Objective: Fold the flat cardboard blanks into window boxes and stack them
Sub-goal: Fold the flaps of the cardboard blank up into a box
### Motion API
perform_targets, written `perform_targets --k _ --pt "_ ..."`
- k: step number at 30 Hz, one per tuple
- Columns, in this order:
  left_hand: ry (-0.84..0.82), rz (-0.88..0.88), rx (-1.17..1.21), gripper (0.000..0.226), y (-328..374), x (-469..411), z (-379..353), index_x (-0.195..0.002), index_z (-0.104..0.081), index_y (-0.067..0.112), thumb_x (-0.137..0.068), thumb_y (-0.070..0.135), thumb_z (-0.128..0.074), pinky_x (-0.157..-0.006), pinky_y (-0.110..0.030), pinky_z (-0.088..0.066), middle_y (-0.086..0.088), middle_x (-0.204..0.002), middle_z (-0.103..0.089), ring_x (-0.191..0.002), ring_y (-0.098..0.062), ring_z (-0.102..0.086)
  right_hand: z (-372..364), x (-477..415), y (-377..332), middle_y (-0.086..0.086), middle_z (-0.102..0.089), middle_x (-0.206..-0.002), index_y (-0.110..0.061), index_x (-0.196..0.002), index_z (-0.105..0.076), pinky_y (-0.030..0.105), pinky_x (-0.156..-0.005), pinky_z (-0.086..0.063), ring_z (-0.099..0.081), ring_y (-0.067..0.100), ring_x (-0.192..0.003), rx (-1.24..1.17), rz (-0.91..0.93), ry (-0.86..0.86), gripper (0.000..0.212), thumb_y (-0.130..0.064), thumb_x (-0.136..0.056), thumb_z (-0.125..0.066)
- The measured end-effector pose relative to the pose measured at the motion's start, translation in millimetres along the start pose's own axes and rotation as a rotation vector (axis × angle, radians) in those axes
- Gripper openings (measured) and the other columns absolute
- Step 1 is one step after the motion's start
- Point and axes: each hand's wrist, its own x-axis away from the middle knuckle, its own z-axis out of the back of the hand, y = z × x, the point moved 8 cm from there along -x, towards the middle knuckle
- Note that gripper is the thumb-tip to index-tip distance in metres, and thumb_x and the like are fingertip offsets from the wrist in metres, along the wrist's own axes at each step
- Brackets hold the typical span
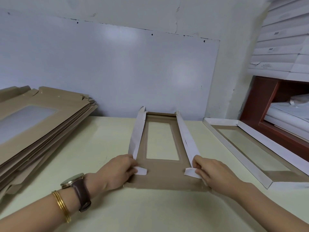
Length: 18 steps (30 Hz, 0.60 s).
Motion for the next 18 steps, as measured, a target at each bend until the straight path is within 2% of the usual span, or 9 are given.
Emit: perform_targets --k 4,7,9,10,12,14,18 --pt "0.005 0.023 -0.003 0.036 -1 -4 2 -0.063 -0.038 0.033 -0.096 0.022 -0.048 -0.058 -0.014 -0.029 0.014 -0.071 -0.041 -0.071 -0.009 -0.042 -2 -6 -3 -0.009 -0.049 -0.085 -0.031 -0.092 -0.042 0.023 -0.065 -0.037 -0.048 0.015 -0.079 0.034 -0.006 0.0 0.01 -0.023 -0.099 -0.039" --pt "0.04 0.065 0.051 0.016 -4 -5 3 -0.079 -0.046 0.027 -0.093 0.021 -0.05 -0.059 -0.019 -0.033 0.014 -0.069 -0.047 -0.072 -0.012 -0.046 -2 -7 3 -0.013 -0.055 -0.083 -0.031 -0.115 -0.051 0.024 -0.069 -0.042 -0.053 0.011 -0.081 -0.058 -0.056 0.032 0.019 -0.022 -0.098 -0.046" --pt "0.049 0.097 0.089 0.005 -6 -5 4 -0.09 -0.048 0.022 -0.092 0.022 -0.052 -0.061 -0.021 -0.037 0.013 -0.075 -0.052 -0.073 -0.011 -0.048 -4 -8 11 -0.012 -0.061 -0.083 -0.022 -0.128 -0.054 0.023 -0.071 -0.044 -0.056 0.006 -0.08 -0.111 -0.12 0.055 0.031 -0.023 -0.097 -0.052" --pt "0.045 0.111 0.097 0.005 -7 -4 5 -0.092 -0.048 0.02 -0.092 0.023 -0.052 -0.063 -0.023 -0.039 0.011 -0.077 -0.053 -0.074 -0.013 -0.049 -4 -9 14 -0.01 -0.063 -0.081 -0.019 -0.126 -0.058 0.022 -0.071 -0.045 -0.057 0.006 -0.079 -0.144 -0.15 0.064 0.03 -0.022 -0.097 -0.054" --pt "0.033 0.128 0.085 0.008 -7 -4 5 -0.085 -0.047 0.021 -0.091 0.023 -0.052 -0.064 -0.027 -0.04 0.008 -0.076 -0.053 -0.074 -0.017 -0.05 -5 -9 18 -0.007 -0.063 -0.077 -0.023 -0.105 -0.066 0.019 -0.065 -0.044 -0.059 0.008 -0.075 -0.191 -0.186 0.056 0.015 -0.018 -0.095 -0.056" --pt "0.025 0.134 0.06 0.018 -5 -4 5 -0.075 -0.043 0.025 -0.091 0.023 -0.052 -0.063 -0.027 -0.038 0.009 -0.071 -0.05 -0.073 -0.017 -0.049 -5 -9 17 -0.005 -0.061 -0.075 -0.028 -0.083 -0.061 0.022 -0.063 -0.045 -0.058 0.01 -0.069 -0.209 -0.181 0.046 0.016 -0.015 -0.092 -0.057" --pt "0.066 0.131 0.053 0.029 -1 -2 9 -0.066 -0.041 0.031 -0.09 0.02 -0.055 -0.059 -0.025 -0.036 0.009 -0.064 -0.05 -0.067 -0.014 -0.048 0 -8 6 -0.005 -0.055 -0.071 -0.031 -0.074 -0.045 0.028 -0.061 -0.043 -0.046 0.009 -0.063 -0.144 -0.106 0.05 0.026 -0.015 -0.09 -0.057"
